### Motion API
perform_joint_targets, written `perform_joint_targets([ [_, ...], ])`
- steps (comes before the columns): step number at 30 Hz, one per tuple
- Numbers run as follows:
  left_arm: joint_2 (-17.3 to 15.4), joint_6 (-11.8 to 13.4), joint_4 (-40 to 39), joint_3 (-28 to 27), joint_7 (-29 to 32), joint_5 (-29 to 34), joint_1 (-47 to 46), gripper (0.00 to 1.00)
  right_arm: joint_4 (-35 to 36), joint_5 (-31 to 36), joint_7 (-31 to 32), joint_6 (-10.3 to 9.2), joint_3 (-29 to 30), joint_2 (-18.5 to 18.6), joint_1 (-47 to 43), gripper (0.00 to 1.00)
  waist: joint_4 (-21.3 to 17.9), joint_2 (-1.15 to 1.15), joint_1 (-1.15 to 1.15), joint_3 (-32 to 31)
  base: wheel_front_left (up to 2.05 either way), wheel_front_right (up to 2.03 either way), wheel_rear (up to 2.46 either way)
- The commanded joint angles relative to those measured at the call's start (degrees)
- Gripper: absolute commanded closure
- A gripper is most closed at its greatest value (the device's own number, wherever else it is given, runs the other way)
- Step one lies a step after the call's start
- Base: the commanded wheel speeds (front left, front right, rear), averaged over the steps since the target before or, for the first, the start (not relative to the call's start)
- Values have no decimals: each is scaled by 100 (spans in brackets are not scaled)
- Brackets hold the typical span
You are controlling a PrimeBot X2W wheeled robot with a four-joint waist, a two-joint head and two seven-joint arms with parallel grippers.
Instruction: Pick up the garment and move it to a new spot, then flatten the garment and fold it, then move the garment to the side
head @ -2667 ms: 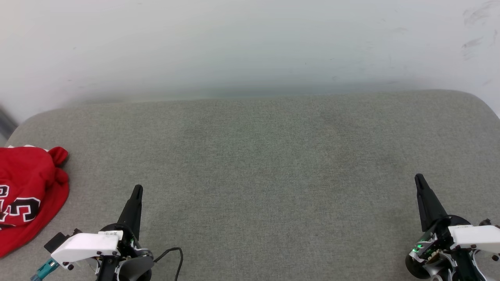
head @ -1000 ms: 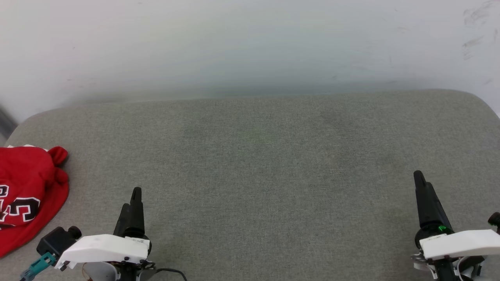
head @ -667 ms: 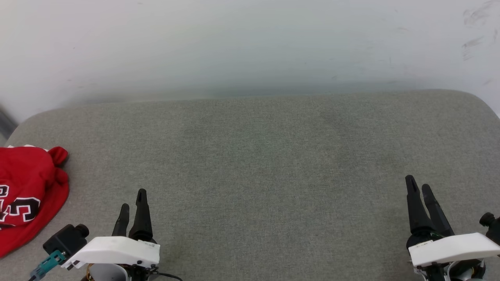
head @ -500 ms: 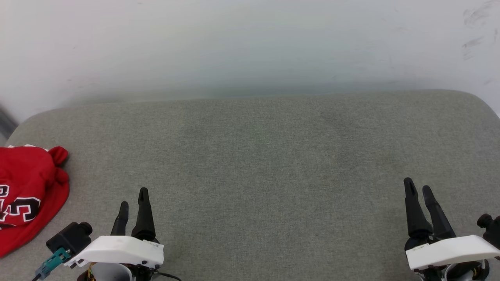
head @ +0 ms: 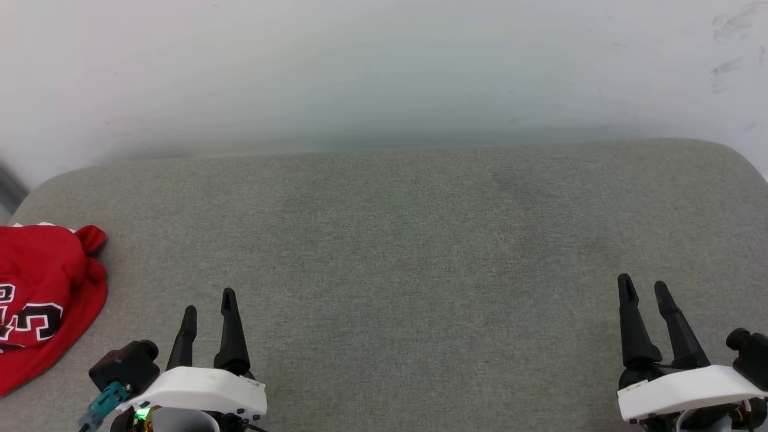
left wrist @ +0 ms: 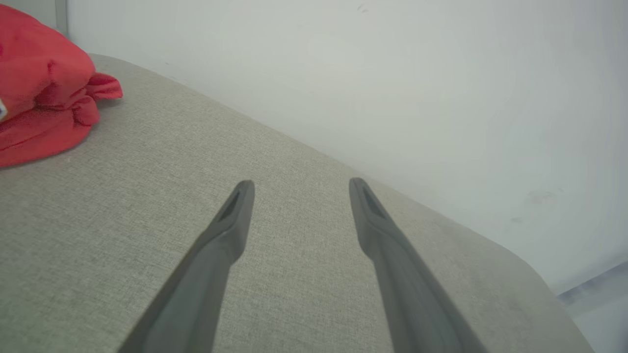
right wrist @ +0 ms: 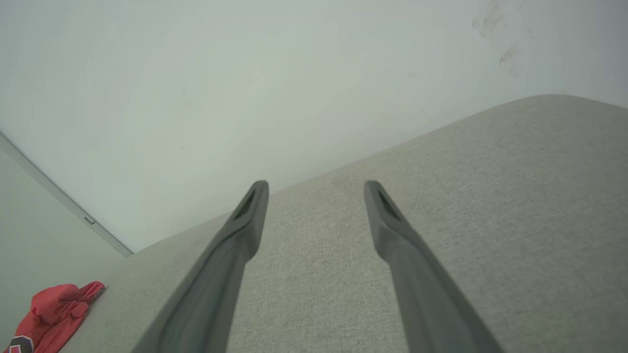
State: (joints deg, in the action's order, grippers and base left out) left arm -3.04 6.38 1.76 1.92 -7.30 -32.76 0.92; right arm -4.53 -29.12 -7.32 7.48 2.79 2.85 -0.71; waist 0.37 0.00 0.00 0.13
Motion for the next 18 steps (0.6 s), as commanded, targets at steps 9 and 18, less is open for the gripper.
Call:
perform_joint_targets([
  [9, -56, 66, -165, 131, -185, 661, 56, 0, 157, 629, -187, 1, -7, 7, -61, 0, 0, 0, 0, 7, 0, 0, 0],
  [18, -58, 24, -162, 197, -314, 1124, 144, 0, 228, 1033, -307, 1, -52, 7, -140, 0, 4, 0, 0, 10, 0, 0, 0],
])
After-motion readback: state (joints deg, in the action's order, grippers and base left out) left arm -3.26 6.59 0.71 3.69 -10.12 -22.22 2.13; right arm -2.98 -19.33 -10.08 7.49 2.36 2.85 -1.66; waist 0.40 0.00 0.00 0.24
